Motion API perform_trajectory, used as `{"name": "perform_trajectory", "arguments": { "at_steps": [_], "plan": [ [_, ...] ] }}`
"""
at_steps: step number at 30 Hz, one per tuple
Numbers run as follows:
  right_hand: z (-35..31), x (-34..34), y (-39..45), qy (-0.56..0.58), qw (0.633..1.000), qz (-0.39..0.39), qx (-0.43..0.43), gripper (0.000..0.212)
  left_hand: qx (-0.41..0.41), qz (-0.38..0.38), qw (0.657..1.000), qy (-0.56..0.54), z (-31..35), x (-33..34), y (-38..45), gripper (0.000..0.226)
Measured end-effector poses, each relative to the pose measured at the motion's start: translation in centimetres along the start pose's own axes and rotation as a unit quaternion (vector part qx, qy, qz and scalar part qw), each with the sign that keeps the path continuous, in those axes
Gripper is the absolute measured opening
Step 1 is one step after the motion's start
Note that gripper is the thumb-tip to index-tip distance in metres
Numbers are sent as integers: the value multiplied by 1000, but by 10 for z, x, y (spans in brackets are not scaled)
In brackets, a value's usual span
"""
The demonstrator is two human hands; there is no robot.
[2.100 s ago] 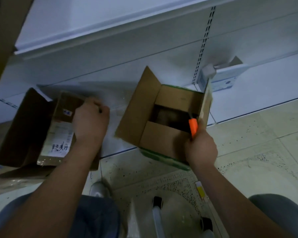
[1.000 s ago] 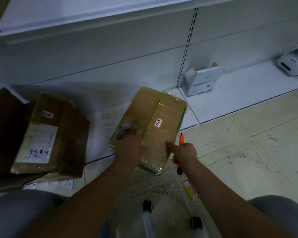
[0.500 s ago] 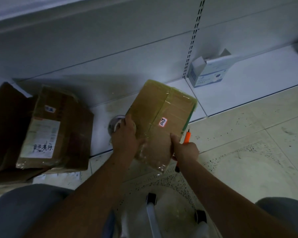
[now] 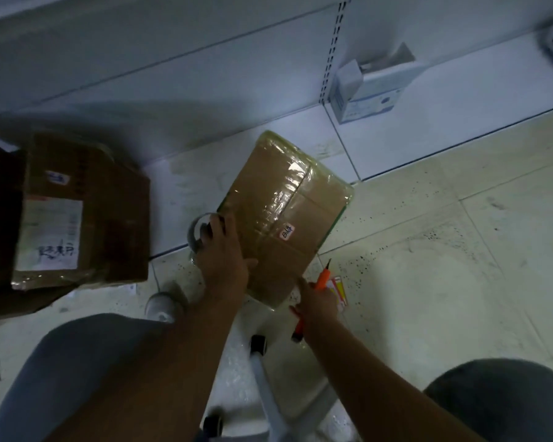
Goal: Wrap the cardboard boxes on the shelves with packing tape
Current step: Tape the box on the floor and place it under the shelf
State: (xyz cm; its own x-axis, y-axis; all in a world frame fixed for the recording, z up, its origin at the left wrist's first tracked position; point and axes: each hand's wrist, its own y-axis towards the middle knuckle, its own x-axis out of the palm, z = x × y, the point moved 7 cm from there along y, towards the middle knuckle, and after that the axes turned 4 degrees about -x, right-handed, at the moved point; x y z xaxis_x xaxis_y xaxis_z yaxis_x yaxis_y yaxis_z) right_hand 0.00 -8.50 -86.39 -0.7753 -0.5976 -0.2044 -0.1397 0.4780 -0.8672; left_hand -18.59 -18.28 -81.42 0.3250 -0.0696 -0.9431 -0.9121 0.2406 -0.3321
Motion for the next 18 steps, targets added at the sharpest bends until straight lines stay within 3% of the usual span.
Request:
{"name": "perform_trajectory", "arguments": {
  "at_steps": [3, 6, 8, 10, 12, 15, 18],
  "plan": [
    [-30, -9, -9, -41, 991, 5, -129, 21, 27, -8, 1000, 1, -4, -1, -12, 115],
    [-79, -11, -11, -181, 925, 17, -333, 23, 40, -5, 998, 44, -4, 2, -14, 115],
    [-102, -1, -6, -229, 889, -9, -395, 26, 48, 29, 996, 75, -2, 1, -8, 111],
    [-117, 6, 3, -265, 868, -50, -417, 30, 68, 55, 995, 45, 1, 0, 2, 97],
    [-118, 16, 9, -332, 845, -74, -414, 39, 57, 35, 998, 20, -10, 2, 10, 104],
    [-122, 24, 24, -462, 810, -39, -358, 46, 56, 3, 998, -16, -21, 6, 14, 109],
    [-133, 53, 16, -368, 871, -109, -307, 43, 43, 26, 996, -77, -19, -3, 5, 90]
  ]
}}
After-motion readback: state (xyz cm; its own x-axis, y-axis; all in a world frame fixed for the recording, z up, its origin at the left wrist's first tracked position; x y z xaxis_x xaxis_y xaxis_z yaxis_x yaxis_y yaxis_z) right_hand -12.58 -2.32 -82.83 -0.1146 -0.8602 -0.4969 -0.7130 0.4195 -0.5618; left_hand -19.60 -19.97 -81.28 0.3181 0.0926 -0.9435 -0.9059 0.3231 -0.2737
